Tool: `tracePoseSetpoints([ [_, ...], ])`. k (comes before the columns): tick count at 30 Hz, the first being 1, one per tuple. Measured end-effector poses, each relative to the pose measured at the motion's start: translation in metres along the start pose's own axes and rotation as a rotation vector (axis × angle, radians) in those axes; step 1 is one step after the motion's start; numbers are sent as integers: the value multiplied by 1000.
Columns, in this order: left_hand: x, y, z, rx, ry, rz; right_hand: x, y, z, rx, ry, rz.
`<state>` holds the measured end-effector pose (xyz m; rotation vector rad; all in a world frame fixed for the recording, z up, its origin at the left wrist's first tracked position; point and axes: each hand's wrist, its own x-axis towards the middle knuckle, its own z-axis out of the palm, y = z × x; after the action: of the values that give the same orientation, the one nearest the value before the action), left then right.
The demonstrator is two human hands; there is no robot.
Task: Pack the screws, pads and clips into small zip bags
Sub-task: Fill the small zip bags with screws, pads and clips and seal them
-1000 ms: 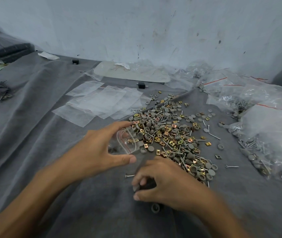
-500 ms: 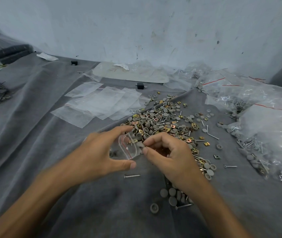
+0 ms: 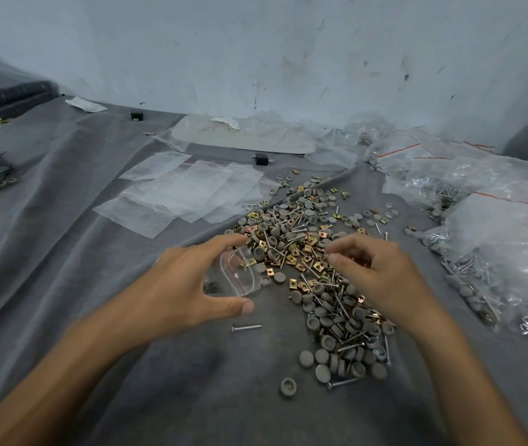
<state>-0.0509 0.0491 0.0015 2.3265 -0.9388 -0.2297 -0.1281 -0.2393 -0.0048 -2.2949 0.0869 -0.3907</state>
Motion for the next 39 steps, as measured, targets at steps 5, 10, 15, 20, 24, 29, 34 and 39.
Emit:
tracePoseSetpoints([
  [5,0,-1,1,-5,7,9,-2,6,1,-184,-251,46],
  [10,0,-2,1,-10,7,-3,-4,6,4,-322,-421,89],
  [15,0,1,0,-4,-3,-20,-3,6,-1,-298,-365,114],
  [20,-1,4,0,7,-22,-41,-5,2,5,-355,-349,110],
  [24,0,4,1,25,-31,-44,-10,-2,10,-400,-347,105],
  [29,1,4,1,23,-27,-48,-9,-7,14,-424,-270,83],
  [34,1,3,2,23,-23,-51,-10,-6,14,-432,-286,76],
  [39,0,4,2,33,-15,-48,-9,-5,13,-383,-234,71],
])
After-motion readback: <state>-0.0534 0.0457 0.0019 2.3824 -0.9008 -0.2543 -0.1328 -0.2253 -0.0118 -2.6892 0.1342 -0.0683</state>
